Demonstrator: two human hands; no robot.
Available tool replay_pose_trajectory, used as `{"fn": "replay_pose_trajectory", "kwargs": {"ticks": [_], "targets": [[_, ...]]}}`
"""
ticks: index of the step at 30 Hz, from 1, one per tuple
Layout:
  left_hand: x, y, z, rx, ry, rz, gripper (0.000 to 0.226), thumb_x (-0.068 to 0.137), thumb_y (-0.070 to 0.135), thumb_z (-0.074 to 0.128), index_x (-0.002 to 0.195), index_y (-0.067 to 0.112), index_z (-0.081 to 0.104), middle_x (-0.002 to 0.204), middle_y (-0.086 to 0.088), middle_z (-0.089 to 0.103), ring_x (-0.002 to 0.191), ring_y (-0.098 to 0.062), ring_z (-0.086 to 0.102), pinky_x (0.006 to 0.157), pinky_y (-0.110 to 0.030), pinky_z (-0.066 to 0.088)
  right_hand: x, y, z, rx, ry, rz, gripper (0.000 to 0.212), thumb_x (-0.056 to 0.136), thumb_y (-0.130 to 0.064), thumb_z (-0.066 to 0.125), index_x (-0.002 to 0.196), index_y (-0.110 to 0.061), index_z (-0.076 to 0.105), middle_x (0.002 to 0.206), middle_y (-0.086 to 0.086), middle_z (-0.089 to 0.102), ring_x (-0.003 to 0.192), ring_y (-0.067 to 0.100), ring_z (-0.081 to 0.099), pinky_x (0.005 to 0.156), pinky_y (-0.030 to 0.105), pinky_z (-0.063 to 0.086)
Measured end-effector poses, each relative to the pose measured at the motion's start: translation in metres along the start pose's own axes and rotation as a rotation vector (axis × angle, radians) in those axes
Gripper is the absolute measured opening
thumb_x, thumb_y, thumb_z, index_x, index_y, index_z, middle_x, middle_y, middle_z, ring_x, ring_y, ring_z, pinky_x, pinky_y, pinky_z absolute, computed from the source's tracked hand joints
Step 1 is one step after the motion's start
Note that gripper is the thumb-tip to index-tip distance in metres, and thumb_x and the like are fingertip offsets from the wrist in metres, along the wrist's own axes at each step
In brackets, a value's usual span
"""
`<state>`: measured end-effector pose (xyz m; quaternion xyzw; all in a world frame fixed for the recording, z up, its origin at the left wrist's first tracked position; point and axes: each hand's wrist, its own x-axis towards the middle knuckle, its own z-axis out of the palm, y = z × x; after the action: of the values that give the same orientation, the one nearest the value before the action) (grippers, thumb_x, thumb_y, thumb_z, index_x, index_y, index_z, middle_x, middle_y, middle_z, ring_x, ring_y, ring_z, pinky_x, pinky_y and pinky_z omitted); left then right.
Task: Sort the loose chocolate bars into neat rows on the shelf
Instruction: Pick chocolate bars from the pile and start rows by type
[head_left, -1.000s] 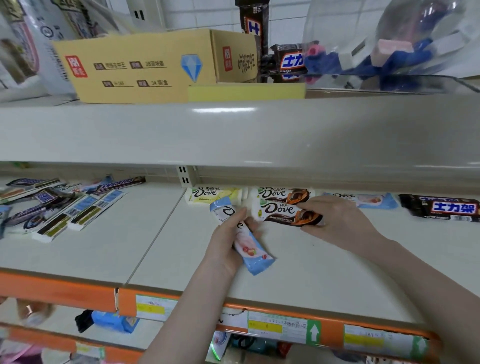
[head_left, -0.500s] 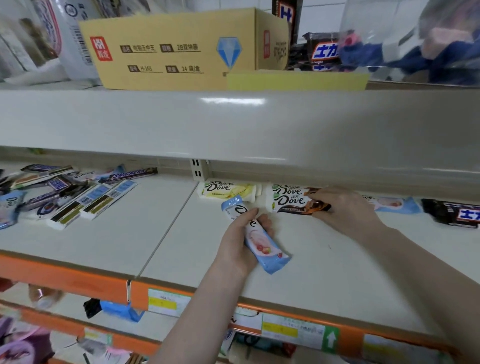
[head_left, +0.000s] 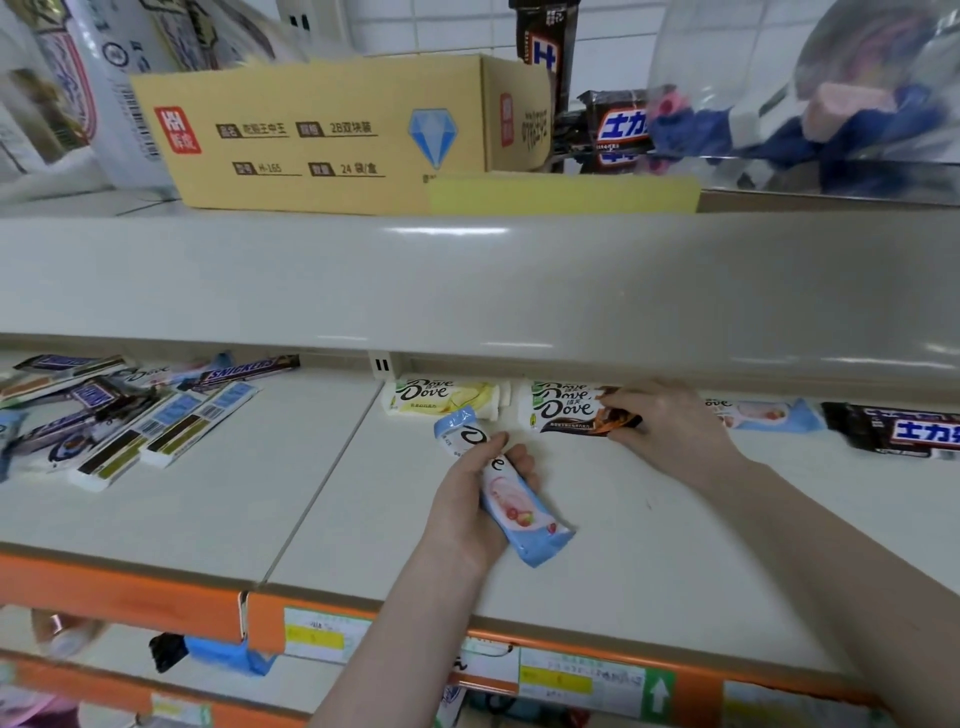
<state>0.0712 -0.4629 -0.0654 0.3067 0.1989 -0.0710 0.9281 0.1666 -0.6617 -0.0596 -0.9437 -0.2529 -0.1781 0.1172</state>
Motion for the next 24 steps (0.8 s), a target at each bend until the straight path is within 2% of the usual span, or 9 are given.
{"fn": "replay_pose_trajectory", "kwargs": {"ticks": [7, 10, 13, 15, 17, 18, 20, 22, 24], "targets": [[0.003, -0.003, 0.0, 0.079, -0.004, 0.032, 0.028, 0.083, -0.01, 0.035, 0.085, 0.004, 0.06, 0.059, -0.008, 0.063, 0.062, -0.021, 0.06, 0.063, -0.032, 0.047, -0.005, -0.006, -0.004, 0.046, 0.027, 0.022, 0.032, 0.079, -0.021, 0.067, 0.111, -0.014, 0.066, 0.111, 0.006, 0.067, 0.102, 0.03, 0.058, 0.089, 0.034, 0.038], [-0.001, -0.005, 0.003, 0.203, -0.078, 0.005, 0.025, 0.07, -0.008, 0.047, 0.087, 0.004, 0.06, 0.062, -0.008, 0.061, 0.058, -0.02, 0.066, 0.055, -0.027, 0.053, -0.012, -0.013, -0.012, 0.125, 0.079, 0.026, 0.027, 0.082, -0.016, 0.066, 0.108, -0.011, 0.068, 0.107, 0.007, 0.069, 0.098, 0.03, 0.059, 0.085, 0.031, 0.038], [-0.004, -0.009, 0.008, 0.351, -0.156, -0.047, 0.034, 0.056, -0.006, 0.049, 0.088, 0.003, 0.056, 0.071, -0.014, 0.06, 0.055, -0.021, 0.068, 0.049, -0.025, 0.054, -0.023, -0.021, -0.025, 0.235, 0.083, 0.054, 0.024, 0.084, -0.017, 0.064, 0.107, -0.012, 0.068, 0.104, 0.006, 0.07, 0.095, 0.026, 0.061, 0.078, 0.019, 0.034], [-0.003, -0.011, 0.012, 0.387, -0.18, -0.068, 0.025, 0.07, -0.011, 0.051, 0.09, 0.004, 0.053, 0.075, -0.017, 0.06, 0.056, -0.022, 0.068, 0.048, -0.026, 0.054, -0.032, -0.026, -0.032, 0.308, 0.068, 0.093, 0.023, 0.086, -0.02, 0.062, 0.107, -0.014, 0.067, 0.103, 0.004, 0.07, 0.094, 0.022, 0.061, 0.078, 0.017, 0.035], [-0.001, -0.012, 0.017, 0.362, -0.19, -0.052, 0.018, 0.083, -0.009, 0.045, 0.09, 0.005, 0.054, 0.071, -0.016, 0.063, 0.056, -0.021, 0.068, 0.05, -0.027, 0.055, -0.043, -0.032, -0.037, 0.392, 0.042, 0.165, 0.023, 0.087, -0.024, 0.059, 0.109, -0.02, 0.066, 0.101, 0.0, 0.07, 0.091, 0.018, 0.062, 0.083, 0.024, 0.043], [0.001, -0.013, 0.019, 0.341, -0.203, -0.033, 0.017, 0.085, -0.007, 0.046, 0.089, 0.006, 0.055, 0.068, -0.013, 0.064, 0.056, -0.02, 0.067, 0.052, -0.027, 0.055, -0.049, -0.034, -0.038, 0.422, 0.033, 0.204, 0.023, 0.087, -0.025, 0.059, 0.109, -0.023, 0.066, 0.098, -0.002, 0.07, 0.088, 0.015, 0.062, 0.082, 0.026, 0.045], [0.003, -0.015, 0.025, 0.321, -0.245, 0.001, 0.012, 0.087, 0.0, 0.049, 0.089, 0.008, 0.058, 0.07, -0.009, 0.064, 0.061, -0.018, 0.065, 0.061, -0.027, 0.055, -0.063, -0.039, -0.04, 0.463, 0.026, 0.262, 0.021, 0.086, -0.027, 0.06, 0.106, -0.028, 0.066, 0.089, -0.009, 0.069, 0.079, 0.002, 0.06, 0.076, 0.017, 0.045], [0.003, -0.019, 0.031, 0.311, -0.296, 0.016, 0.017, 0.089, 0.006, 0.051, 0.103, 0.005, 0.059, 0.091, -0.013, 0.065, 0.081, -0.023, 0.065, 0.082, -0.035, 0.053, -0.076, -0.042, -0.042, 0.532, 0.033, 0.297, 0.016, 0.085, -0.027, 0.06, 0.099, -0.033, 0.066, 0.079, -0.017, 0.066, 0.073, -0.007, 0.058, 0.067, 0.004, 0.039], [0.002, -0.028, 0.037, 0.291, -0.312, 0.026, 0.026, 0.091, 0.008, 0.05, 0.117, 0.005, 0.053, 0.109, -0.017, 0.056, 0.101, -0.03, 0.055, 0.096, -0.044, 0.043, -0.087, -0.044, -0.044, 0.619, 0.043, 0.327, 0.014, 0.085, -0.025, 0.061, 0.093, -0.036, 0.064, 0.075, -0.016, 0.066, 0.071, -0.006, 0.058, 0.063, 0.003, 0.039]]}}
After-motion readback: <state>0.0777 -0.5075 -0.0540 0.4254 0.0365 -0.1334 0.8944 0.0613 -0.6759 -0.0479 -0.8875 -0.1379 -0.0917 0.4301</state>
